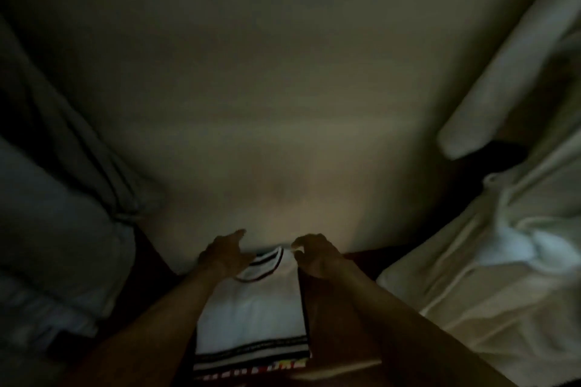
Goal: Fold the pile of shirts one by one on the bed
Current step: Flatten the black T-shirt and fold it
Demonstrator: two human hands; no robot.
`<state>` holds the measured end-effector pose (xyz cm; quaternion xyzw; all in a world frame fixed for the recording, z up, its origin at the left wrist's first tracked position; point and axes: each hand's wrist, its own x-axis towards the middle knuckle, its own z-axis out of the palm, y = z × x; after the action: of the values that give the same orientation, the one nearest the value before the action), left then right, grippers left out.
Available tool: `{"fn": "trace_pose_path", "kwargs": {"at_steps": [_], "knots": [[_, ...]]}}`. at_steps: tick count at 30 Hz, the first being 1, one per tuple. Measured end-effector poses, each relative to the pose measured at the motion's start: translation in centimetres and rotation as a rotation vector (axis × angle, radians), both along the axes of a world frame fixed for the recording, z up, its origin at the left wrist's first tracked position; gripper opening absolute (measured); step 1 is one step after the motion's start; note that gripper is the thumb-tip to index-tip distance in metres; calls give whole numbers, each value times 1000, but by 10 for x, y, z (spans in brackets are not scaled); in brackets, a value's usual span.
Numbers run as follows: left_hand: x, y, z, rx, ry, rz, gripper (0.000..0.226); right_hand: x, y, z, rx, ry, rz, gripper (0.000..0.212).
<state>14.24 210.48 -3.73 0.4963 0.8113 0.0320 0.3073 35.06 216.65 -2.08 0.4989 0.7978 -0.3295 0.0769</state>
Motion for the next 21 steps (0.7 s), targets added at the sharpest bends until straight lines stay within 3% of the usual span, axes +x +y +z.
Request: {"fn": "trace_pose_path", "kwargs": {"at_steps": [6, 11, 15, 21], "knots": [[47, 14, 205, 250, 56, -79, 50, 51, -5, 218, 306, -26, -7, 34], [92, -1, 353, 484, 55, -240, 32, 108, -58, 367, 485, -1, -100, 33], [142, -29, 439, 627, 29, -378, 21, 166, -119, 445, 593, 38, -265, 31], [260, -95, 519, 738, -117, -640, 18, 267, -240, 518, 700, 29, -511, 30]]}}
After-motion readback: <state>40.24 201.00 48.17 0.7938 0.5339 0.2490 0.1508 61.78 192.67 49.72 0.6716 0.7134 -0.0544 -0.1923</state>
